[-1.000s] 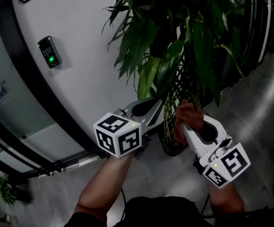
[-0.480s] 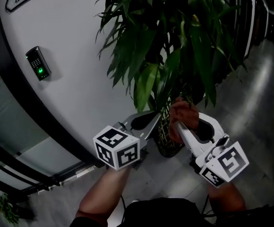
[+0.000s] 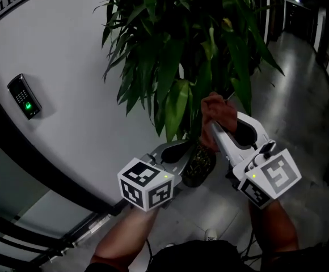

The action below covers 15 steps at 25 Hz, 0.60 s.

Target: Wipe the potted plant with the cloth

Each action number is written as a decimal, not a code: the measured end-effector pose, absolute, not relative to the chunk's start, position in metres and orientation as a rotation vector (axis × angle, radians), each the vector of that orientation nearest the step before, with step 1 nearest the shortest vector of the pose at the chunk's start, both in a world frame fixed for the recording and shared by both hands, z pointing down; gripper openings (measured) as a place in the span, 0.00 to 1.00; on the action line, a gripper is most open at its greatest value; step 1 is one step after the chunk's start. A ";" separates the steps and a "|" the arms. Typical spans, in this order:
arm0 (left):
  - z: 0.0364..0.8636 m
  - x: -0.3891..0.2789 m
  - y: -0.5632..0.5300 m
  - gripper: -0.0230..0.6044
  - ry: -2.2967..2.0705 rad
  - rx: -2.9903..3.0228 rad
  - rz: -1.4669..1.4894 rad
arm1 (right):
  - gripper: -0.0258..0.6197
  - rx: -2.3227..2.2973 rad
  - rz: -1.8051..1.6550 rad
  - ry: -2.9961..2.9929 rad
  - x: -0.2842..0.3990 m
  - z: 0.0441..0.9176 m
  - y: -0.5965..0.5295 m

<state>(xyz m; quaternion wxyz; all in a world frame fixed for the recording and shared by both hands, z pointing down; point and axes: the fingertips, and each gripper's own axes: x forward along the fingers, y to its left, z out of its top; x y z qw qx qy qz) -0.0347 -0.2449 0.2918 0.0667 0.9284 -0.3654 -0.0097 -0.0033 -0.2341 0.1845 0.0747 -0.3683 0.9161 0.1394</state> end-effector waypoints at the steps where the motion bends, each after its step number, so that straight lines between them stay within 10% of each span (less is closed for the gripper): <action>1: 0.293 -0.036 -0.243 0.07 -1.081 2.803 -0.030 | 0.16 -1.130 0.421 2.734 -0.004 0.179 -0.236; 15: 0.300 -0.043 -0.237 0.07 -0.927 2.834 -0.046 | 0.16 -1.425 0.554 2.502 -0.004 0.099 -0.290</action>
